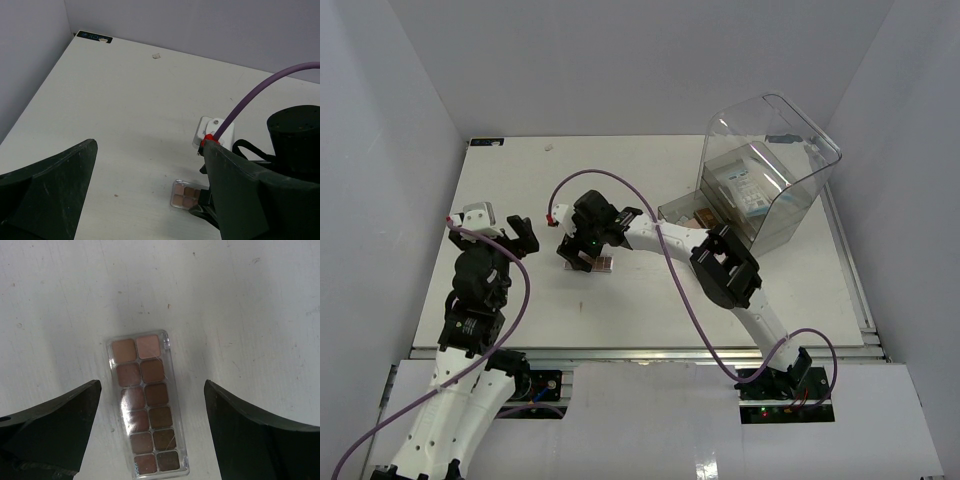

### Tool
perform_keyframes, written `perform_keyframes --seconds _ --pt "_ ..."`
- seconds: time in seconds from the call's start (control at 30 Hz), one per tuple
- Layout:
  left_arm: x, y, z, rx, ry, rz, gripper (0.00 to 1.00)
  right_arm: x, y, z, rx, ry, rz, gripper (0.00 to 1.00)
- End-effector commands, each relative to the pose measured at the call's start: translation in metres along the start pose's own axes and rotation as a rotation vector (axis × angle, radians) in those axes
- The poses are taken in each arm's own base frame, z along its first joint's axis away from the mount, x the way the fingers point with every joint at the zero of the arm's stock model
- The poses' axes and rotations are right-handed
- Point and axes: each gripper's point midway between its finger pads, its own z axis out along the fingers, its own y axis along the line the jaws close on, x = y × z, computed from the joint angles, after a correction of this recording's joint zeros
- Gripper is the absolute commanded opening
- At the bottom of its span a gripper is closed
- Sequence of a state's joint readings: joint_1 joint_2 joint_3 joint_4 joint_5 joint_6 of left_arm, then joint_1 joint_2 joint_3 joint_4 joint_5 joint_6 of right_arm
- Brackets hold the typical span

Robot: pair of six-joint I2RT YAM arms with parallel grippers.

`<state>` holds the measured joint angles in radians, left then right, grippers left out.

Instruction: Organize the makeup

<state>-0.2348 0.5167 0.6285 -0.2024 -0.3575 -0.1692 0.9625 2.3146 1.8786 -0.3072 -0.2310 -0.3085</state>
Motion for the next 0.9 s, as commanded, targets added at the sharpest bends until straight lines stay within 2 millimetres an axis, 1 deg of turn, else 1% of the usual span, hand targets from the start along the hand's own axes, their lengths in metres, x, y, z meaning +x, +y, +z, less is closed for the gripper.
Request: perform_keyframes --seconds 0.0,0.17,0.4,0.47,0.53,0.57,0.63,0.77,0.87 --pt "-0.002 -0.003 0.0 0.021 -0.007 0.002 0.98 0.013 0.003 0.002 -0.028 0.04 -0.043 0.9" --pt "-0.002 -0.005 0.0 0.03 -0.004 0.002 0.98 0.036 0.014 0.002 -0.076 0.088 -0.066 0.9" --pt "-0.001 -0.005 0.0 0.031 -0.002 0.001 0.98 0.053 0.018 0.001 -0.088 0.124 -0.084 0.91" --pt "0.0 -0.005 0.001 0.033 0.0 0.003 0.98 0.057 0.015 0.0 -0.07 0.135 -0.086 0.93" --pt "0.0 -0.005 0.001 0.033 0.0 0.003 0.98 0.064 0.012 0.001 -0.051 0.157 -0.091 0.97" --pt "0.0 -0.006 0.001 0.033 0.002 0.003 0.98 0.067 0.012 0.001 -0.05 0.164 -0.092 0.9" --pt "0.001 -0.006 0.001 0.036 0.003 0.004 0.98 0.071 0.011 0.0 -0.055 0.172 -0.092 0.72" --pt "0.001 -0.006 0.001 0.037 0.003 0.004 0.98 0.079 0.013 -0.005 -0.071 0.188 -0.085 0.41" --pt "0.0 -0.006 0.0 0.036 0.0 0.003 0.98 0.073 0.009 -0.018 -0.063 0.171 -0.089 0.23"
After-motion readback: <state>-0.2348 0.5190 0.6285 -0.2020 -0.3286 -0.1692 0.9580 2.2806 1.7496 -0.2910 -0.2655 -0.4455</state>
